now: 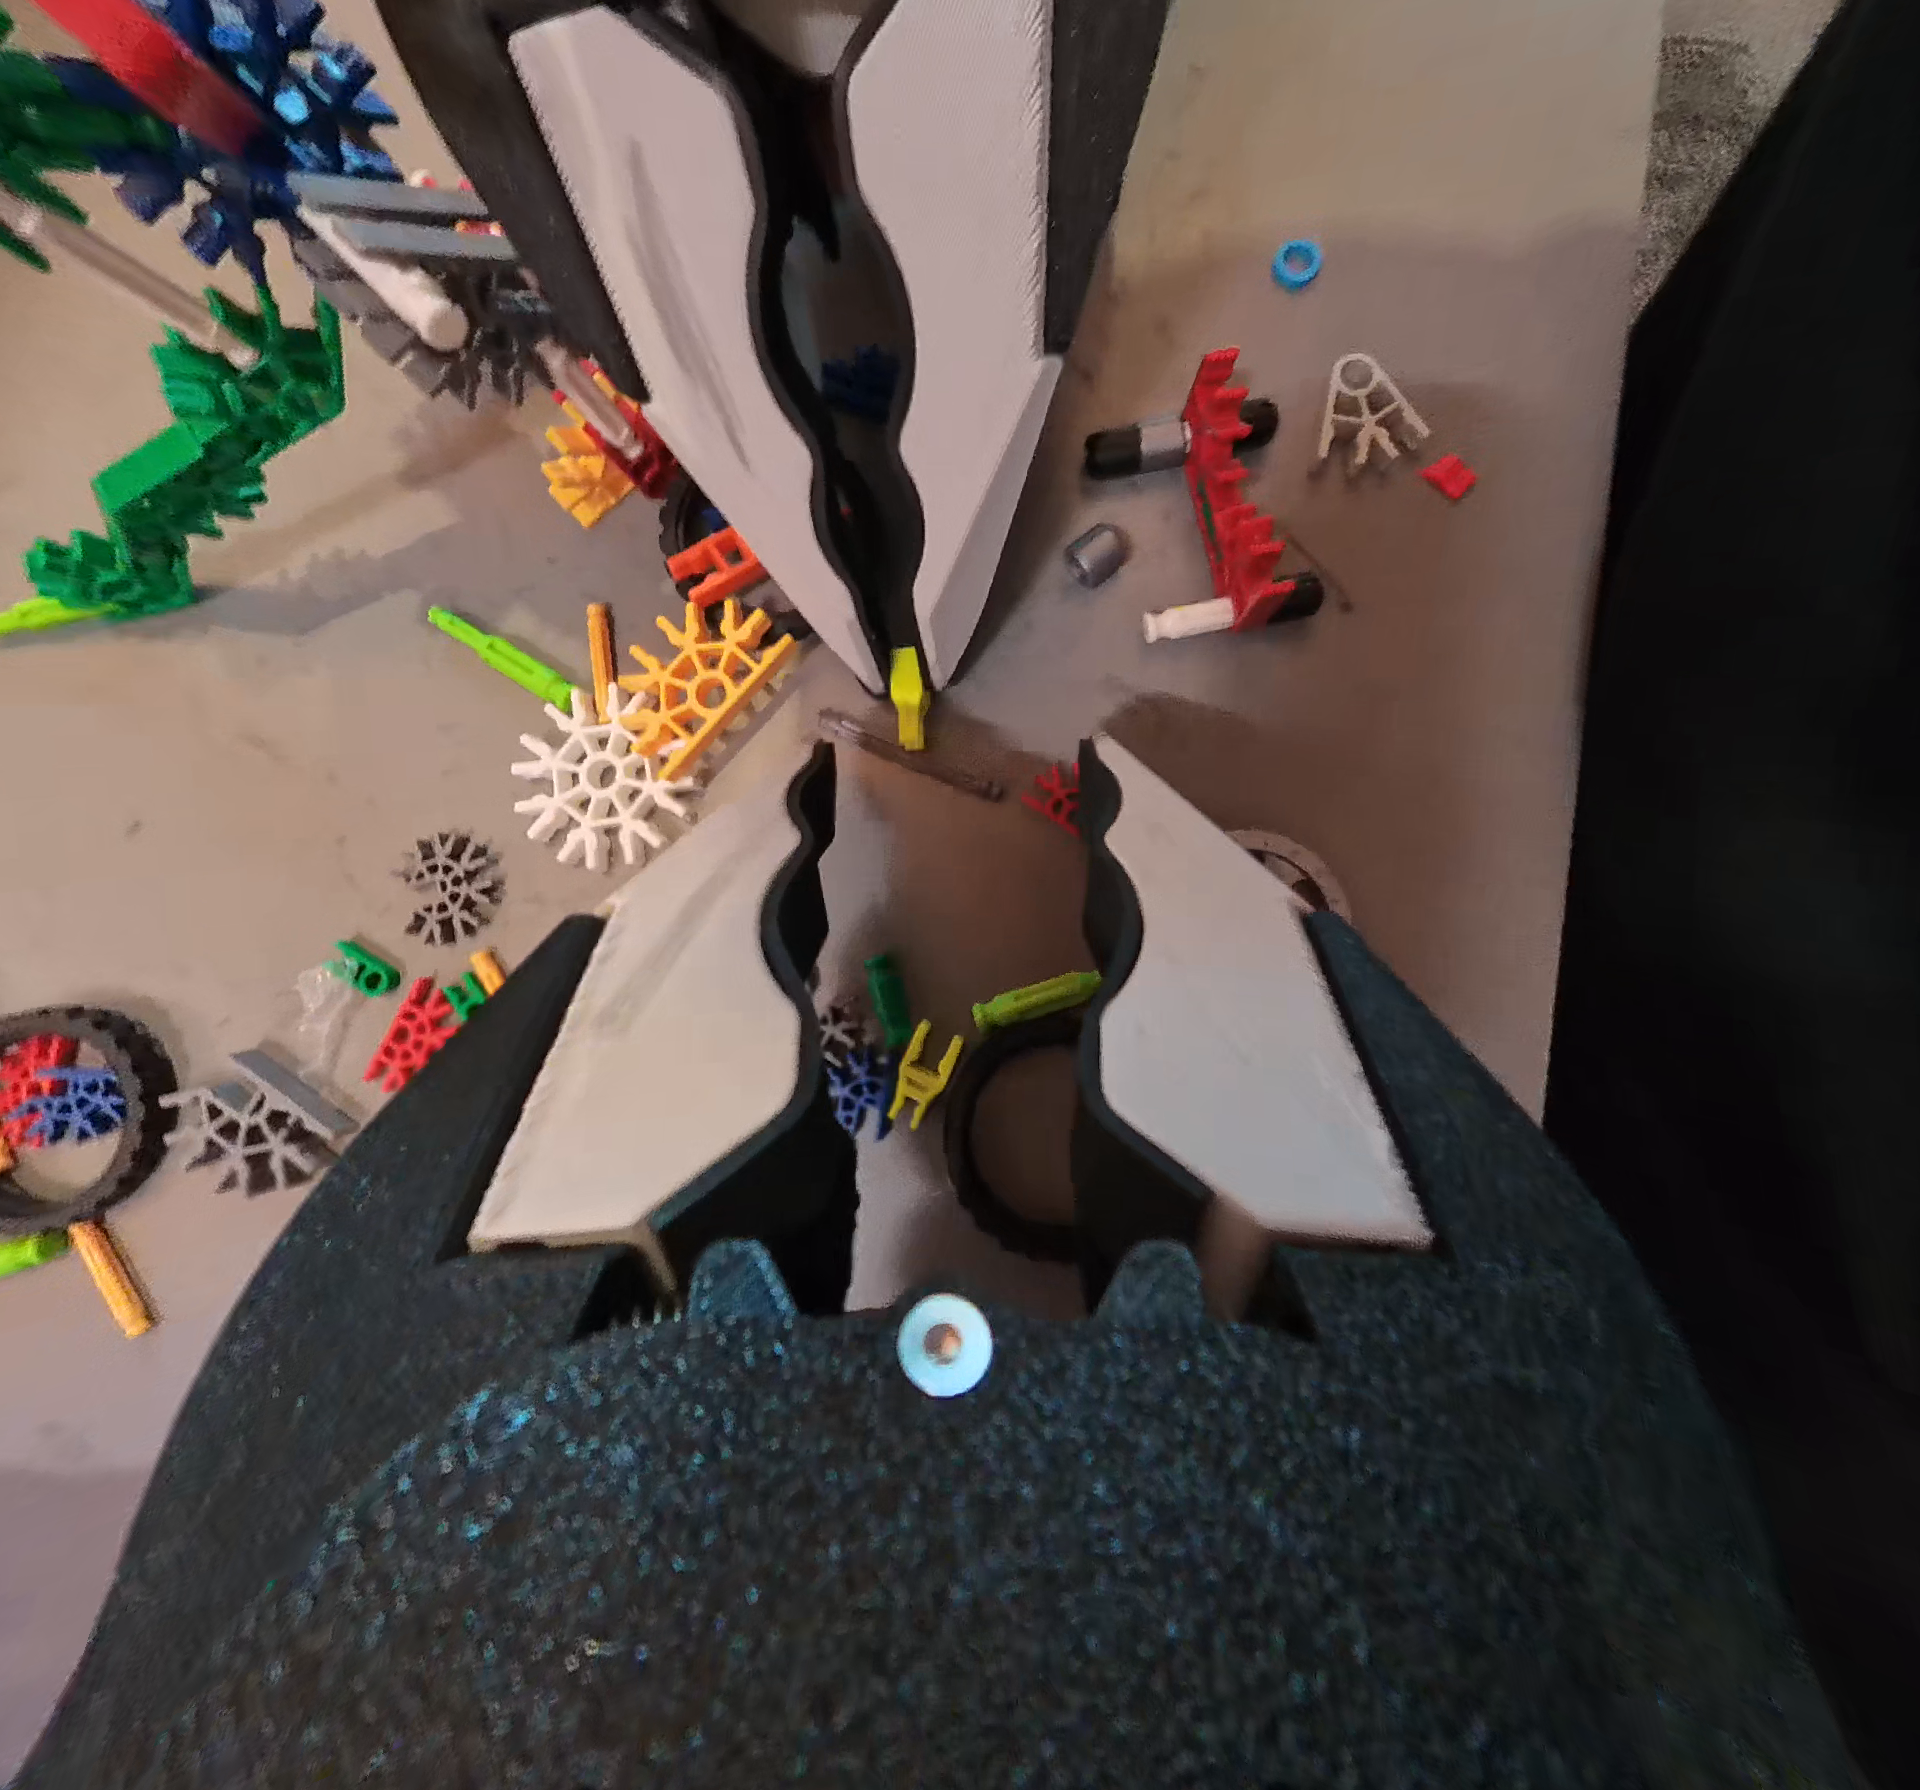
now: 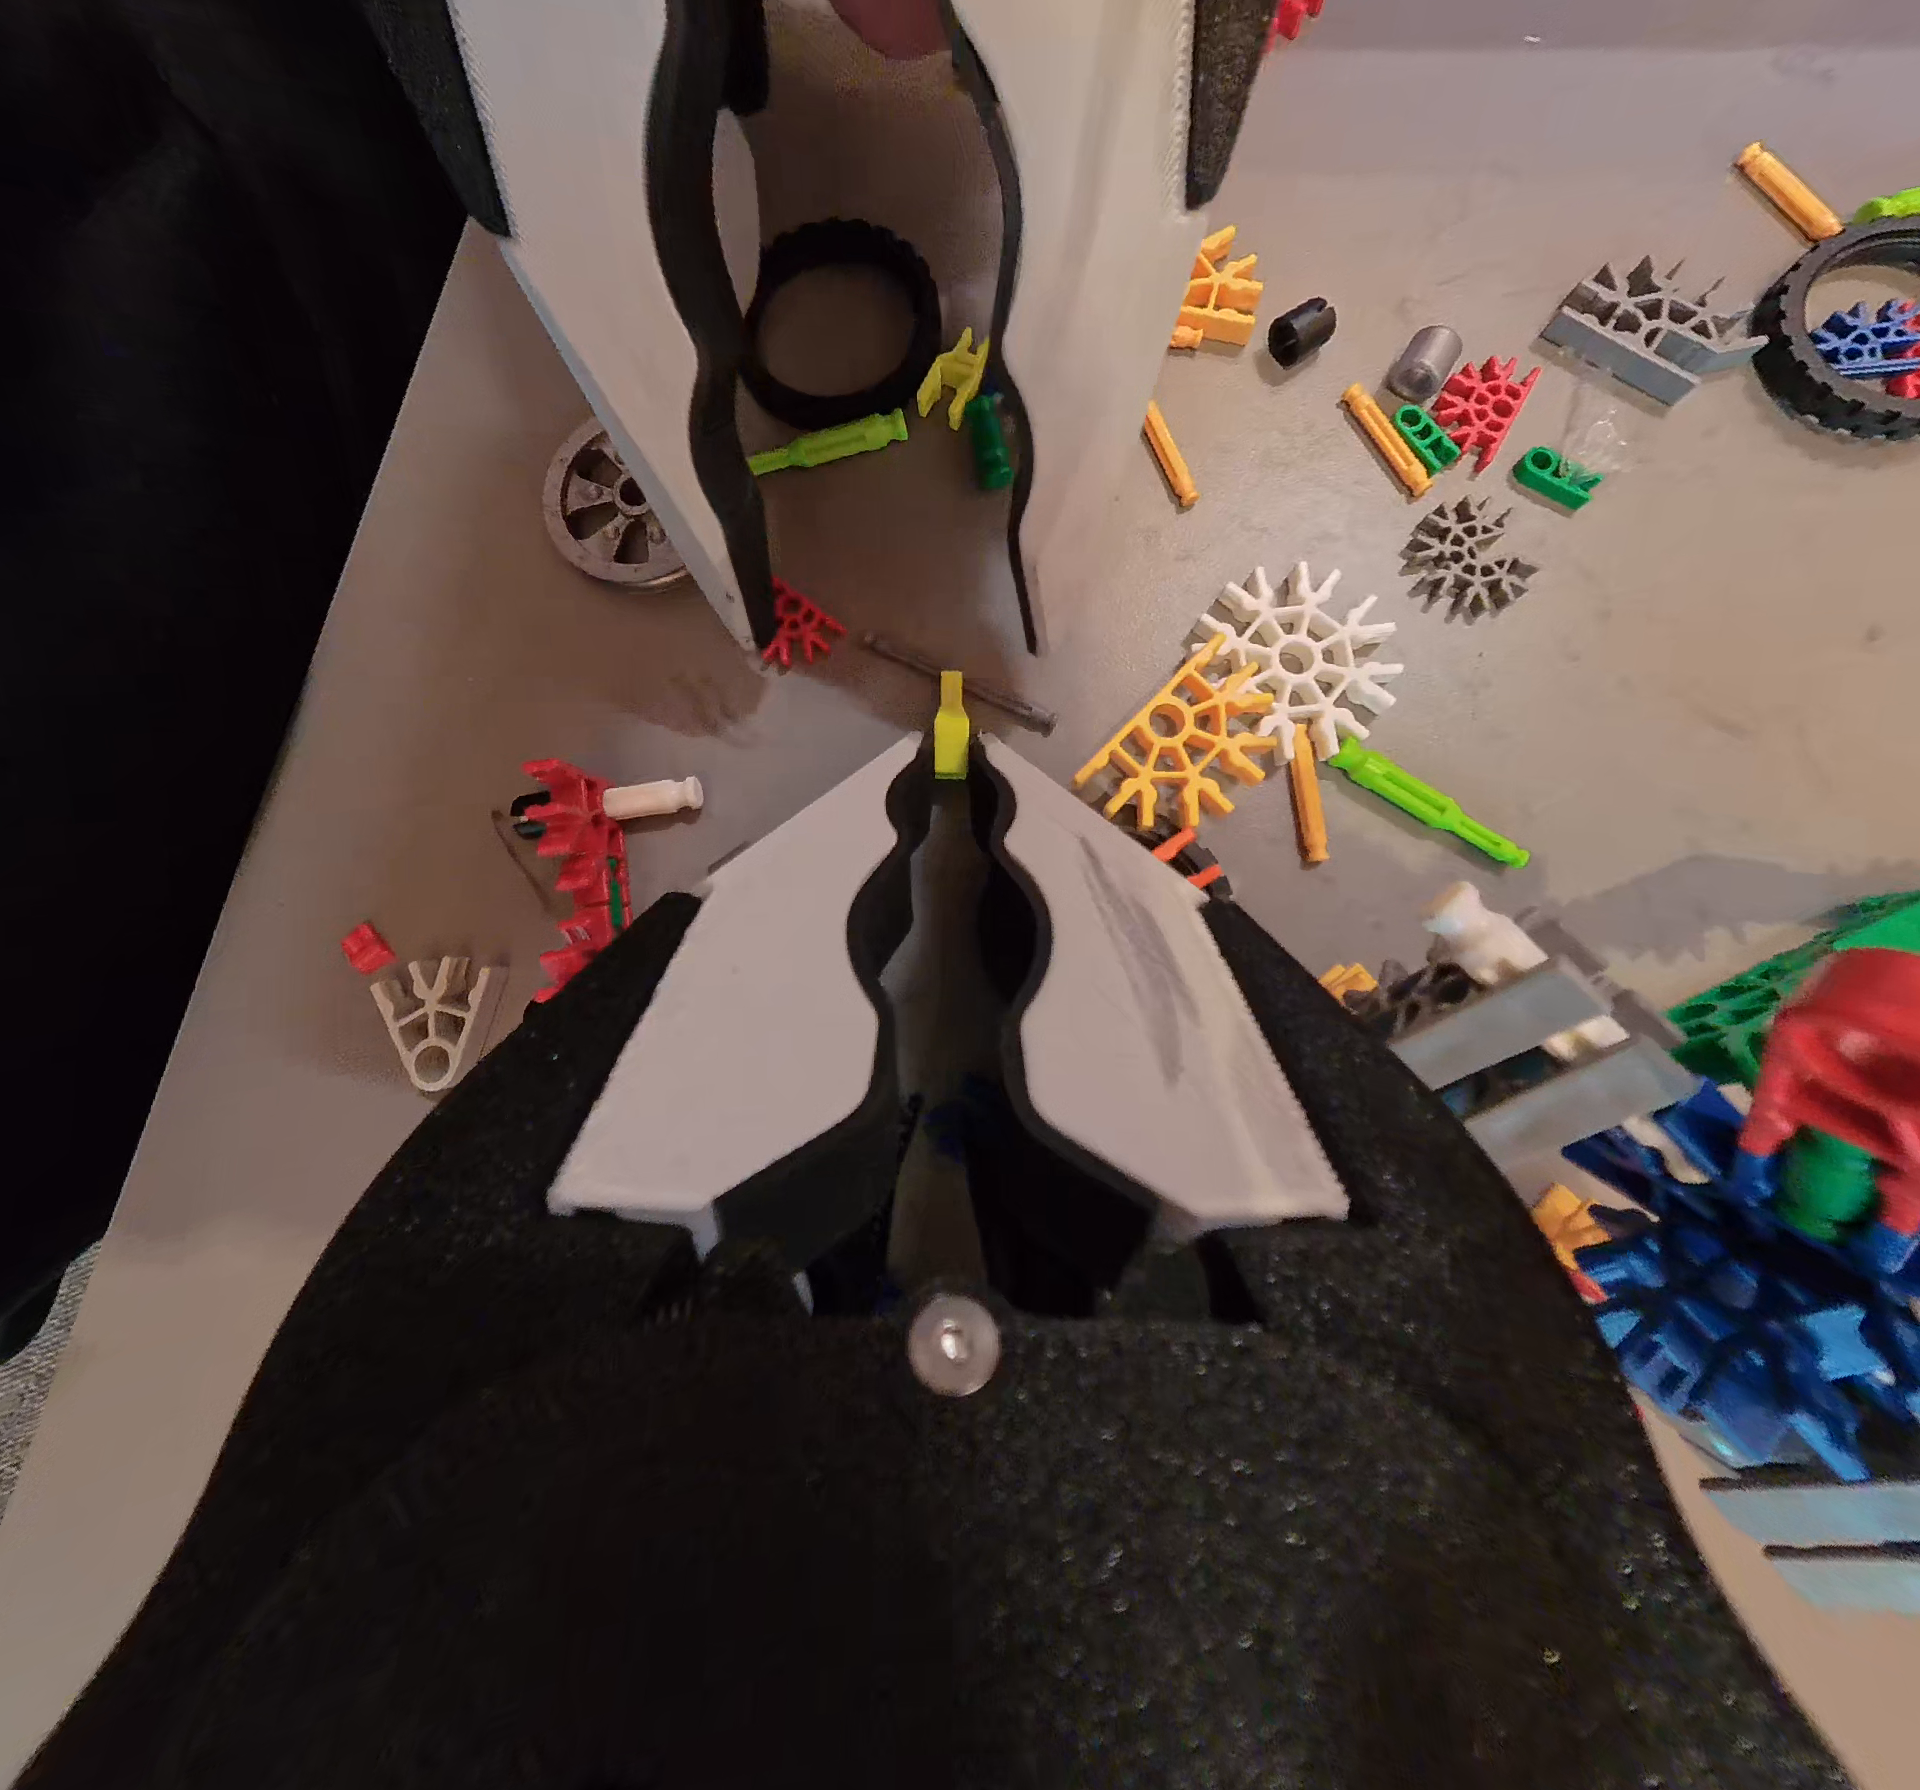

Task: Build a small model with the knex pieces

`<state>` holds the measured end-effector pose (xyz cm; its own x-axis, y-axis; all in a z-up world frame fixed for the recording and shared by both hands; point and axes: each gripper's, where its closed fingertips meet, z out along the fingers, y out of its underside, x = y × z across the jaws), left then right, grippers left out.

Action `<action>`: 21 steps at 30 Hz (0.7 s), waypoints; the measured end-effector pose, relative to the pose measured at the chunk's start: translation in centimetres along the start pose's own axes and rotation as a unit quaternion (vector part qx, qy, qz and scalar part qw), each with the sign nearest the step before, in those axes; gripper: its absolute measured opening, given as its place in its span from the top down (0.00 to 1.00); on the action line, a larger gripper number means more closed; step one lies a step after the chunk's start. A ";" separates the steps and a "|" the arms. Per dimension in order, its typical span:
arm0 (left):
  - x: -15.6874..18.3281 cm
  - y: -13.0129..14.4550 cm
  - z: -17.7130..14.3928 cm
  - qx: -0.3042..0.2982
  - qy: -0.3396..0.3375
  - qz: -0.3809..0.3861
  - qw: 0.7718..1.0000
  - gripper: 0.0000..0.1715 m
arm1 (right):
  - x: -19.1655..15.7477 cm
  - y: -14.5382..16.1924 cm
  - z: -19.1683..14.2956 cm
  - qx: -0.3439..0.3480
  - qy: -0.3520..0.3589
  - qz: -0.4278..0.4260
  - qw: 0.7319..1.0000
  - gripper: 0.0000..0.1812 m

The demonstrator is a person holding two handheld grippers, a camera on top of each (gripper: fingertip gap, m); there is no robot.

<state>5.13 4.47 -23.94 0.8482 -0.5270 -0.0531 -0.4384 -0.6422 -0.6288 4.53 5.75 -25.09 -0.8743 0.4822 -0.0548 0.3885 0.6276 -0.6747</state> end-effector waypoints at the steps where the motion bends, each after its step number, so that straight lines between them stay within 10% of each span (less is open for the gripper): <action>1: 0.0 0.0 0.0 -0.006 0.005 0.011 1.000 0.74 | 0.0 0.0 0.0 0.000 -0.001 0.001 1.000 0.97; 21: -0.6 0.4 0.9 -0.047 0.075 0.099 0.991 0.74 | 0.0 0.0 0.0 0.003 -0.004 0.003 1.000 0.97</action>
<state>4.68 5.00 -24.86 0.6930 -0.7193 -0.0481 -0.6228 -0.5638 -0.5425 4.58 5.79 -25.10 -0.8739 0.4817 -0.0646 0.3926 0.6212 -0.6783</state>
